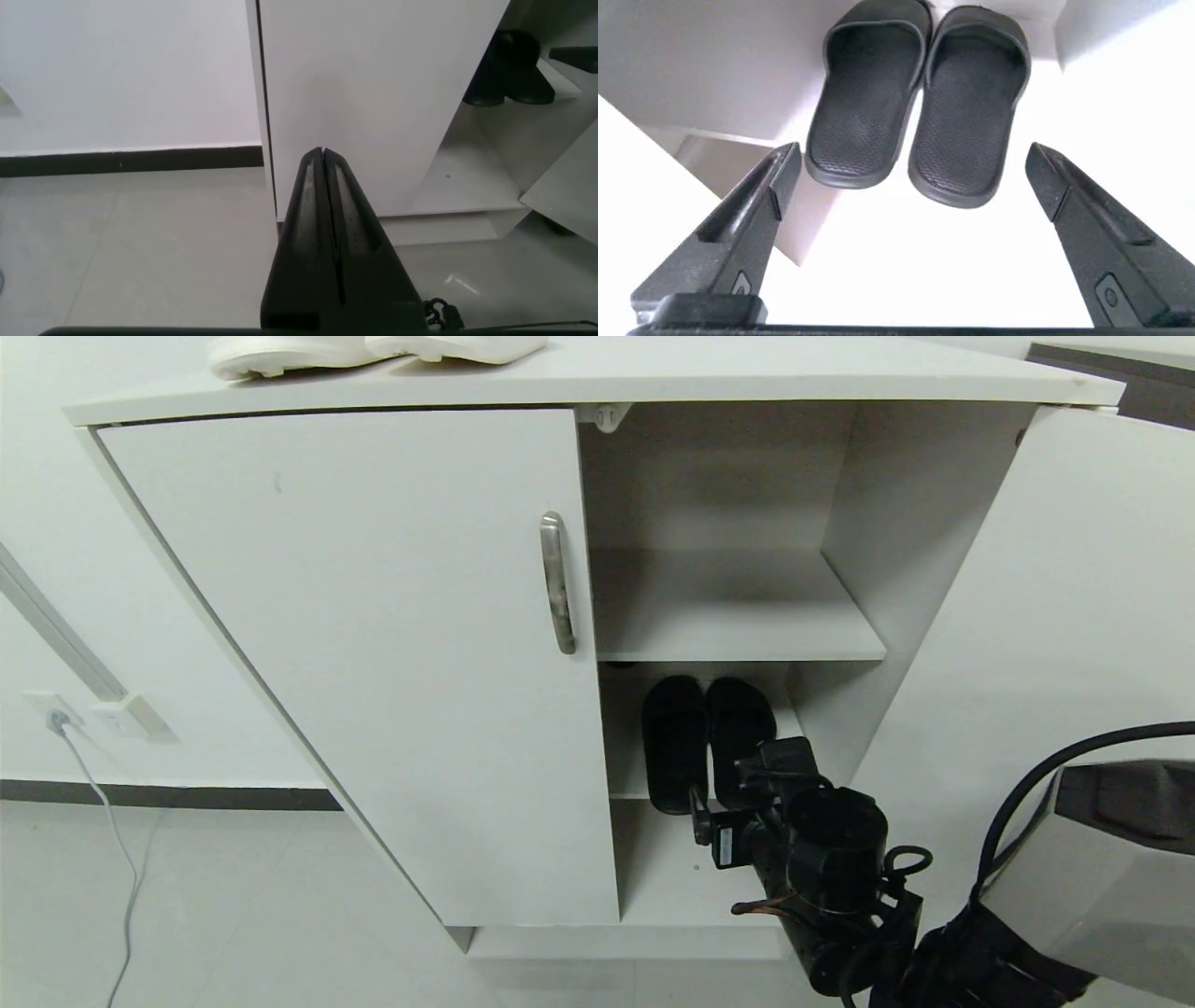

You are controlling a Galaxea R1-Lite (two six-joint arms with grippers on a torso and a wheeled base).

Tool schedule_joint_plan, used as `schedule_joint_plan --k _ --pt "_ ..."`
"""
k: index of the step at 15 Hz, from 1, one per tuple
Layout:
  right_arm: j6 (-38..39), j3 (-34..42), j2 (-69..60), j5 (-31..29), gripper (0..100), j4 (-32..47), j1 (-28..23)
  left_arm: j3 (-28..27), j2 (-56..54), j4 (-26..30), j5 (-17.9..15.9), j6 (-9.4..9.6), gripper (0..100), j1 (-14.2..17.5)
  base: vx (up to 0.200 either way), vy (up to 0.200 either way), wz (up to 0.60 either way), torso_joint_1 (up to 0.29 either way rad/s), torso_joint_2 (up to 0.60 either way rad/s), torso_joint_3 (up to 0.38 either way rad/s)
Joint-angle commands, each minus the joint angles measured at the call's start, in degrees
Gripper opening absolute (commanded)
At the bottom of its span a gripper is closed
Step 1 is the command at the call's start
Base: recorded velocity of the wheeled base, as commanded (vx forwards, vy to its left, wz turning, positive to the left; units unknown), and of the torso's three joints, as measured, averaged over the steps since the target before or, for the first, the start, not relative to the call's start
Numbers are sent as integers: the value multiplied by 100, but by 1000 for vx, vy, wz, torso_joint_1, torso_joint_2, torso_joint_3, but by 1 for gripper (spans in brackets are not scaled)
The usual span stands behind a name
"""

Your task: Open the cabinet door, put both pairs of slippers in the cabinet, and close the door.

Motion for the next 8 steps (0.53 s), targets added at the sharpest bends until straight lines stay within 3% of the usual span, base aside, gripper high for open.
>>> schedule_joint_plan --k 1,8 --pt "-8 54 -83 9 100 1 18 0 9 -1 -1 1 0 0 0 0 0 0 0 0" --pt "-16 151 -4 9 100 -16 26 0 9 -1 -1 1 0 0 -200 0 0 3 1 2"
